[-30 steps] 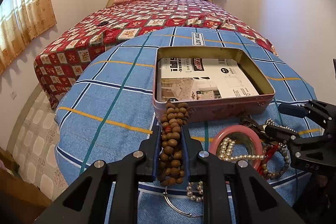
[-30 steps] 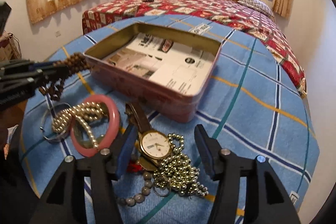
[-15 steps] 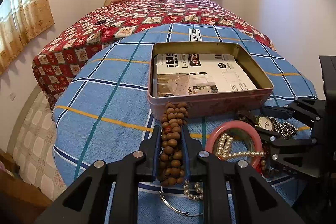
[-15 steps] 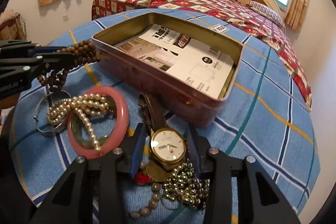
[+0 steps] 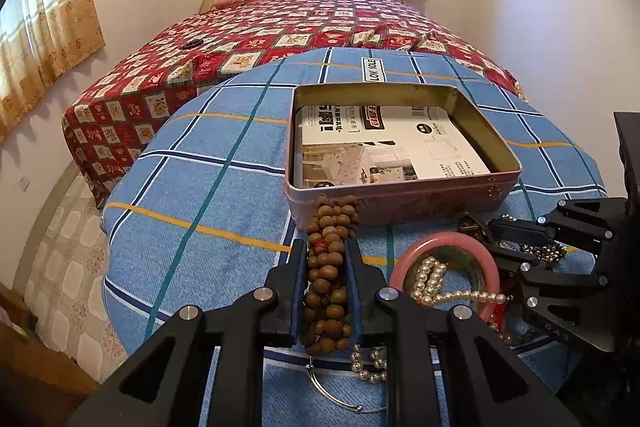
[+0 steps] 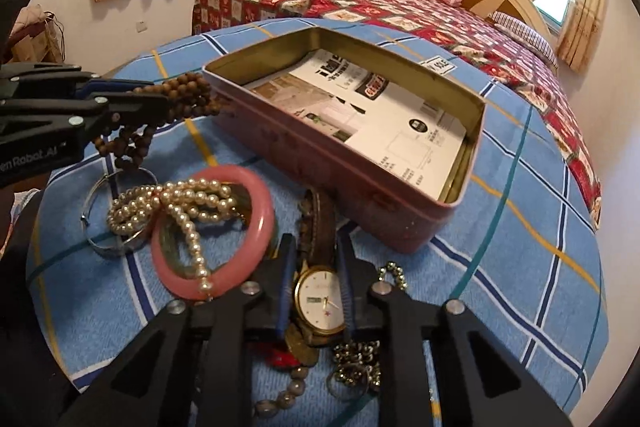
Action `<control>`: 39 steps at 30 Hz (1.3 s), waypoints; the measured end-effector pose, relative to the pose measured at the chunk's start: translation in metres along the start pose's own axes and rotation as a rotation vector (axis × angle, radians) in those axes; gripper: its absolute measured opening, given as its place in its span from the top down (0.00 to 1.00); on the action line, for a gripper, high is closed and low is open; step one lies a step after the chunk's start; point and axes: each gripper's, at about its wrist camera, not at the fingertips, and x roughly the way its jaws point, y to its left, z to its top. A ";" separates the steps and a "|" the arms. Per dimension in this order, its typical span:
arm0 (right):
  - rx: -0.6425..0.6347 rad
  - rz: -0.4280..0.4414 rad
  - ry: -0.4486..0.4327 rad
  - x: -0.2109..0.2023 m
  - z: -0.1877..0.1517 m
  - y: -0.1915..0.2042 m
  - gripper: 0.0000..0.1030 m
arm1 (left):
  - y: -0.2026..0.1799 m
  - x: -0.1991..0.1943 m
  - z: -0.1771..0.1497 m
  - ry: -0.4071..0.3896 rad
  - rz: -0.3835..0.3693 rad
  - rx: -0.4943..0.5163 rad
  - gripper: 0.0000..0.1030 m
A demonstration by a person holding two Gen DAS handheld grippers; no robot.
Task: Organize jewelry
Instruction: 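Grasp the gold wristwatch with the right gripper while the left gripper holds the bead strand, then lower the bead strand and watch into the pink tin, opening both grippers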
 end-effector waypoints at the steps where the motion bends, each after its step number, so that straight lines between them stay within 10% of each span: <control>1: 0.001 0.005 -0.002 -0.001 0.000 0.000 0.79 | 0.001 -0.001 0.000 -0.002 0.000 -0.002 0.82; 39: 0.079 -0.016 -0.169 -0.035 0.078 -0.052 0.80 | -0.013 0.022 0.094 -0.090 0.018 0.108 0.82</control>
